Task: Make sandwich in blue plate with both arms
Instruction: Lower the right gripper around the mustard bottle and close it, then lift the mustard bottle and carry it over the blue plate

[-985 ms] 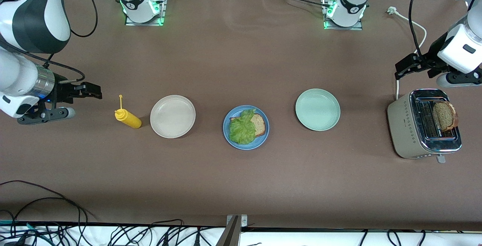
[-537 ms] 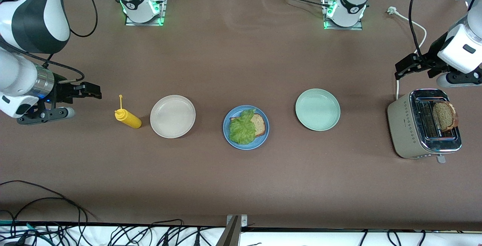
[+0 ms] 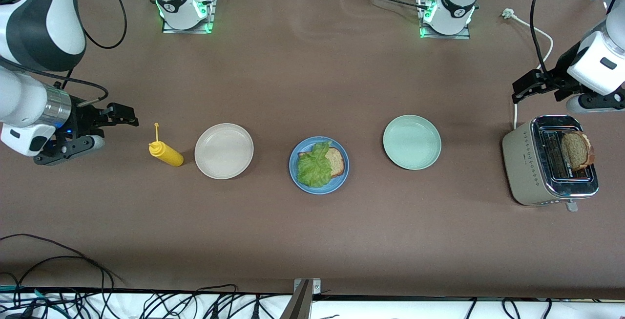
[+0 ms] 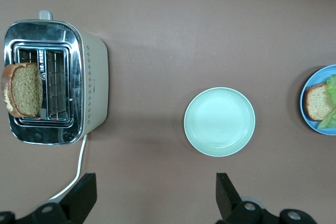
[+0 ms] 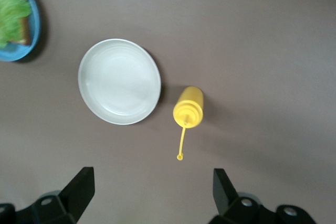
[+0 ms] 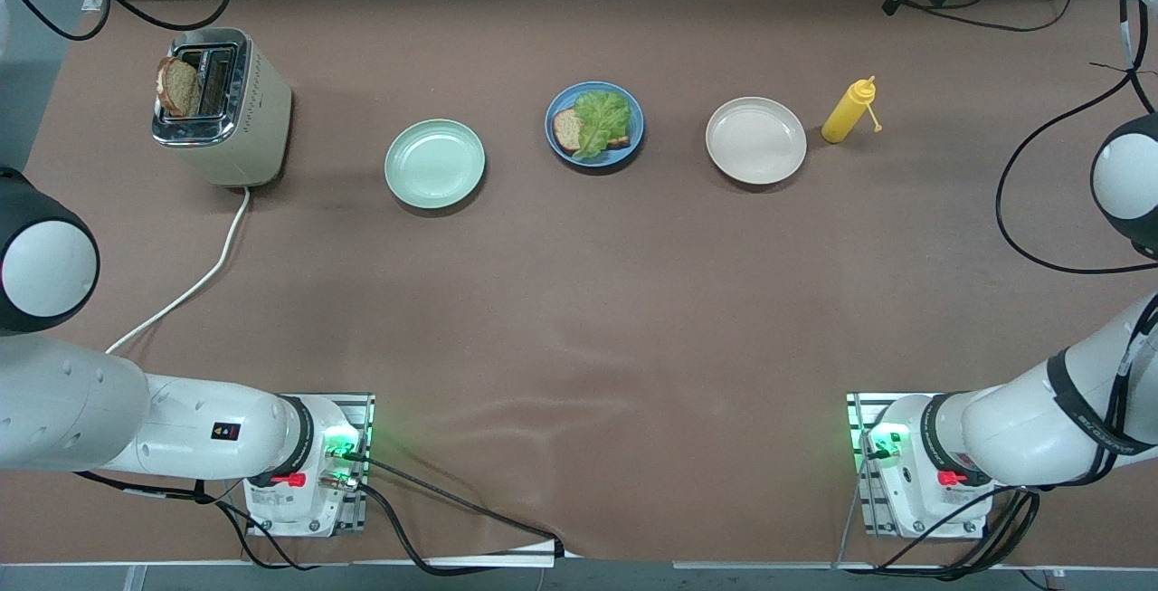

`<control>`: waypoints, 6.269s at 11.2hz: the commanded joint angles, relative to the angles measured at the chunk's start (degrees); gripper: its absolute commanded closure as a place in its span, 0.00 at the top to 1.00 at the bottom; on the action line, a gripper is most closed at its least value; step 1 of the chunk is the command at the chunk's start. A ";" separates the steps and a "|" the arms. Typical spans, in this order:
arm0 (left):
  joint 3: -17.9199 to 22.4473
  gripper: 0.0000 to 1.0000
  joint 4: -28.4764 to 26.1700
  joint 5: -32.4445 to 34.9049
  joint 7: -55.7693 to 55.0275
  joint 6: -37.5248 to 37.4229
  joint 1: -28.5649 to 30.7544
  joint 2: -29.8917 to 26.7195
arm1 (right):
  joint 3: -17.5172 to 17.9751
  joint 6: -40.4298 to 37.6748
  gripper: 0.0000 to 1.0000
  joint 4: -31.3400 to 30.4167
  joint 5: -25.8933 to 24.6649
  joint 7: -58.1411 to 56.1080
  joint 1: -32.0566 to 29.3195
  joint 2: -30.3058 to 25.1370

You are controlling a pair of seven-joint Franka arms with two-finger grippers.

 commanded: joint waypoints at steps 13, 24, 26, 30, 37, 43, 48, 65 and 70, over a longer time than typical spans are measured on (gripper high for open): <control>0.12 1.00 -0.41 -0.52 0.90 0.33 0.06 -0.82 | 0.33 4.20 1.00 -0.52 27.13 -73.30 -15.26 18.29; 0.03 1.00 -0.41 -0.61 0.90 0.33 0.06 -0.82 | 0.59 6.99 1.00 -1.13 31.27 -103.64 -16.67 25.41; 0.03 1.00 -0.41 -0.61 0.90 0.33 0.06 -0.82 | 1.20 8.15 1.00 -1.22 32.93 -105.95 -16.67 27.34; 0.03 1.00 -0.41 -0.61 0.90 0.33 0.14 -0.82 | 2.52 10.44 1.00 -1.92 39.17 -112.35 -16.41 30.68; 0.03 1.00 -0.41 -0.61 0.90 0.33 0.14 -0.82 | 2.52 11.15 1.00 -5.96 45.07 -118.79 -16.41 32.01; 0.03 1.00 -0.41 -0.61 0.90 0.33 0.14 -0.90 | 2.52 6.66 0.82 -8.25 47.88 -120.90 -16.23 31.22; 0.03 1.00 -0.41 -0.70 0.90 0.33 0.14 -0.82 | 2.61 8.76 0.00 -7.46 48.24 -119.41 -15.45 30.78; 0.03 1.00 -0.41 -0.70 0.90 0.33 0.14 -0.82 | -7.50 20.18 0.00 -3.77 12.42 -26.48 27.07 17.59; 0.03 1.00 -0.41 -0.70 0.90 0.33 0.14 -0.82 | -5.57 23.54 0.00 -3.77 -11.65 -11.06 36.58 19.61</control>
